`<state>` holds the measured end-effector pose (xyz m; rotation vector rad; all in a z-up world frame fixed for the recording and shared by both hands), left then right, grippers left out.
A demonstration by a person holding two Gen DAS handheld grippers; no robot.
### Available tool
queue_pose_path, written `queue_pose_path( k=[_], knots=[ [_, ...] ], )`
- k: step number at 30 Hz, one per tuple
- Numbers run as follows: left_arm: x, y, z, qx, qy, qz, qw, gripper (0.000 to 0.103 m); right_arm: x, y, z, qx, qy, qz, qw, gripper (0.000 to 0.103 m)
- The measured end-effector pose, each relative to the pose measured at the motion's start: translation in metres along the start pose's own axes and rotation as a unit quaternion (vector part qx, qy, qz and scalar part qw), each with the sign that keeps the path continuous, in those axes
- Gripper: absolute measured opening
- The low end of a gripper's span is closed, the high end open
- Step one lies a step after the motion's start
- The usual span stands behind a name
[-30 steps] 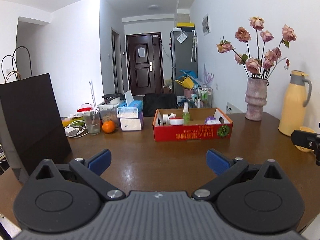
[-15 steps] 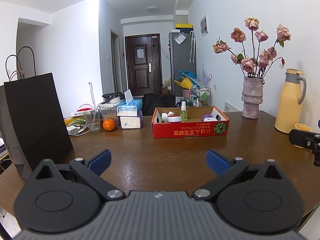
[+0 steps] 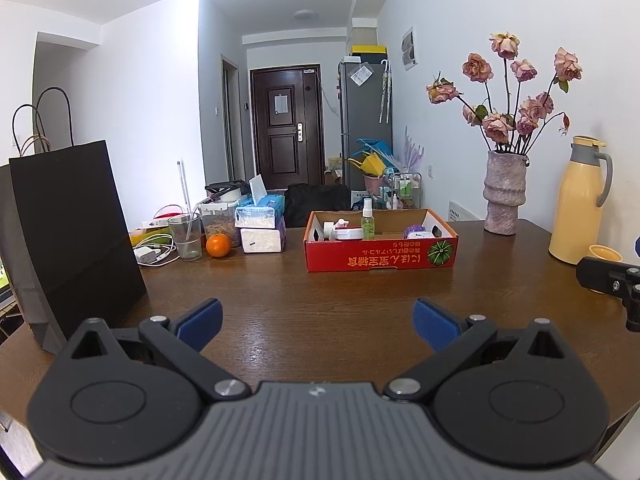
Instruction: Organize rigid objects
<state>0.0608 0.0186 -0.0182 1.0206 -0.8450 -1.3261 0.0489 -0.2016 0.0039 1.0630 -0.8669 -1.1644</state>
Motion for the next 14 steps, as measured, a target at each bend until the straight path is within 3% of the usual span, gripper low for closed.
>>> queue_pose_path(
  k=[14],
  knots=[
    [-0.001,-0.004,-0.011,-0.012,-0.009,0.002,0.9999,0.103,-0.001,-0.003,-0.012,-0.012,0.001,0.003,1.000,0.103]
  ],
)
Point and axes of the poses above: each gripper's, at about its wrist camera, not at the fingertips, and z roughly against the way its jaws point, x to its right, y to its top, the point moved 9 cm from there along -z, roughly the way its jaws point, and after that the axes turned 1 degree about y, right-handed, at the moved point
